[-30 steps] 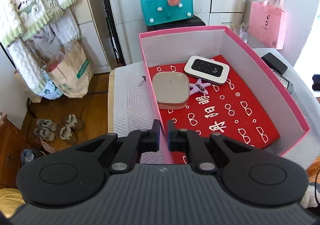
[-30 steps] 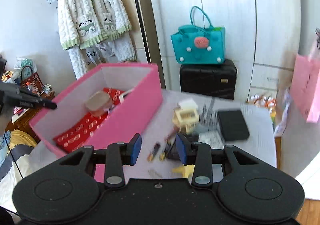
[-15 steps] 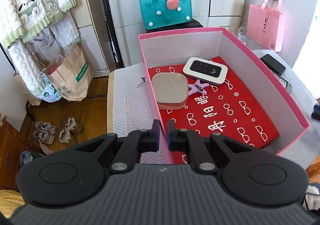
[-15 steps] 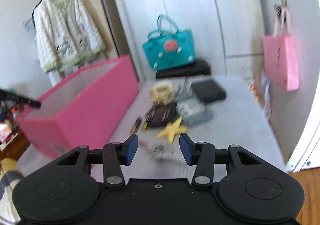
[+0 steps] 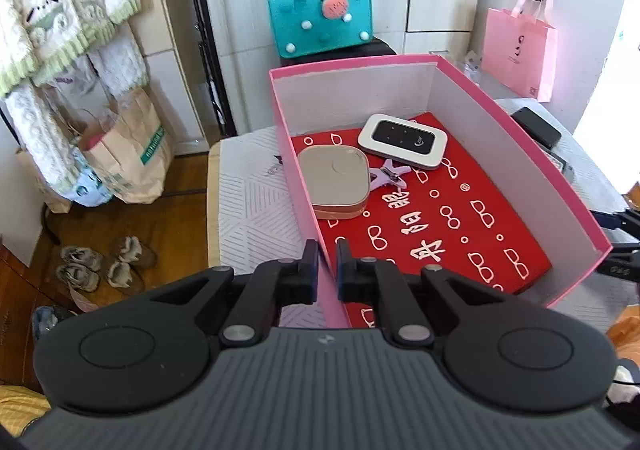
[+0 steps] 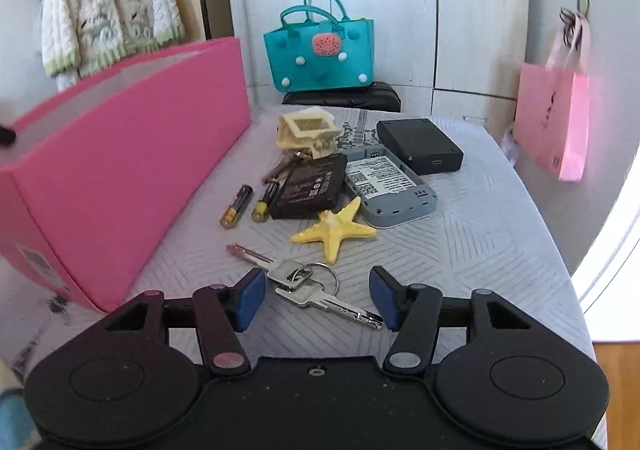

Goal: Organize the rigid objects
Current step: 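Move the right tool back over the table toward the keys, then close the right tool on the silver key ring and lift it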

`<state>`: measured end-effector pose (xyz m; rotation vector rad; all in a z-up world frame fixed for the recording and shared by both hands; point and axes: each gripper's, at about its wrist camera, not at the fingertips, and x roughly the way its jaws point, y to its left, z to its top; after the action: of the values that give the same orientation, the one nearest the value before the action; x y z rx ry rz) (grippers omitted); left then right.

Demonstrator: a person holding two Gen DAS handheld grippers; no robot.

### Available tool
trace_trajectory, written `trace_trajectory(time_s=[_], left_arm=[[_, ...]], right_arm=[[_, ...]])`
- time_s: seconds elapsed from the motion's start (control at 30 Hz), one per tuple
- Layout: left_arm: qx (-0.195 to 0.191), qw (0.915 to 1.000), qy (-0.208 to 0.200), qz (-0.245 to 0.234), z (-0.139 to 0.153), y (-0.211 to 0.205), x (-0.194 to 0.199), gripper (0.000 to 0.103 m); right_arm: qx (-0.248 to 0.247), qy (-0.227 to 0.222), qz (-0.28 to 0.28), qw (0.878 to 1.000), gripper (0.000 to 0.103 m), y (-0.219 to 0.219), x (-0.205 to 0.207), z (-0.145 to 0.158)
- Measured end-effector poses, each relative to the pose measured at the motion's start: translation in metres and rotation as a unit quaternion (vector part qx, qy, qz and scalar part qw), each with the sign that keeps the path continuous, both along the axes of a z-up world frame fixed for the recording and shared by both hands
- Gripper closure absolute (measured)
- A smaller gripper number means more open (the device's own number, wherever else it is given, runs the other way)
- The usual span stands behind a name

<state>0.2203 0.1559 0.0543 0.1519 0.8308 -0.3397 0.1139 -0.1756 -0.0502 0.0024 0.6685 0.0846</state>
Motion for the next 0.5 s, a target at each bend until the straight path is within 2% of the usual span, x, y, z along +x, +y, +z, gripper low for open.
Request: trace_trajectory(time_s=[0.07, 0.1, 0.13, 0.3, 0.4, 0.5], left_arm=[[0.01, 0.9999, -0.003, -0.006, 0.0, -0.003, 0.002, 0.095], [0.016, 0.9998, -0.003, -0.008, 0.0, -0.005, 0.002, 0.095], [0.02, 0.9998, -0.001, -0.009, 0.0, -0.006, 0.002, 0.095], [0.016, 0.9997, 0.014, -0.015, 0.003, -0.004, 0.006, 0.095], [0.022, 0.9995, 0.012, -0.017, 0.003, -0.005, 0.007, 0.095], [0.023, 0.9995, 0.012, -0.02, 0.002, -0.005, 0.005, 0.095]], right_arm=[[0.001, 0.0, -0.001, 1.0, 0.042, 0.0, 0.001, 0.0], [0.007, 0.004, -0.009, 1.0, 0.051, -0.001, 0.002, 0.002], [0.0, 0.01, -0.015, 1.0, 0.066, -0.001, 0.003, 0.004], [0.027, 0.023, -0.029, 0.999, 0.068, -0.005, 0.004, 0.011], [0.079, 0.025, -0.028, 0.996, 0.069, -0.013, 0.004, 0.01], [0.106, 0.029, -0.033, 0.993, 0.069, -0.016, 0.004, 0.011]])
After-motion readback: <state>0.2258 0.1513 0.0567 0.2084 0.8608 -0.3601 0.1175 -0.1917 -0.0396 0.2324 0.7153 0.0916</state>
